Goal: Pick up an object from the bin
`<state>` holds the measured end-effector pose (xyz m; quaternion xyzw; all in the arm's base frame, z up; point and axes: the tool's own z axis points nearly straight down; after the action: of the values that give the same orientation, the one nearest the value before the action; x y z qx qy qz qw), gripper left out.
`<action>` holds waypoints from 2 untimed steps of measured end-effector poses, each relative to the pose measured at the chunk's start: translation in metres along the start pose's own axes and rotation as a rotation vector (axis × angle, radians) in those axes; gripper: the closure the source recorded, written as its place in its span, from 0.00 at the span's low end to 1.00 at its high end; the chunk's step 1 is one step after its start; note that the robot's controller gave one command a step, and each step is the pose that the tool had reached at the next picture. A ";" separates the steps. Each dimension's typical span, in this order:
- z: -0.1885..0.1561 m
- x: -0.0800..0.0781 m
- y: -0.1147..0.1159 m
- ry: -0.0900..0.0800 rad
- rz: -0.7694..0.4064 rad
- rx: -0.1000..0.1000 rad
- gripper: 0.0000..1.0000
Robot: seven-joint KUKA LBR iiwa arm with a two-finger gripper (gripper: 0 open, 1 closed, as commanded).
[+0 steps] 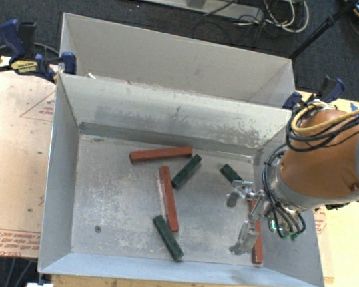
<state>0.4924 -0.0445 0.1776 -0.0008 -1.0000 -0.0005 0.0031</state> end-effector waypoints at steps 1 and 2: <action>0.071 -0.037 0.061 -0.006 -0.605 0.000 0.00; 0.011 -0.089 0.193 -0.016 -0.568 -0.002 0.00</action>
Offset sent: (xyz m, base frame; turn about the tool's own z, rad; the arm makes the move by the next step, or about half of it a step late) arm 0.0370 0.0592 -0.0700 -0.6044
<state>0.5812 0.1487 0.1666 0.2796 -0.9601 -0.0024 -0.0053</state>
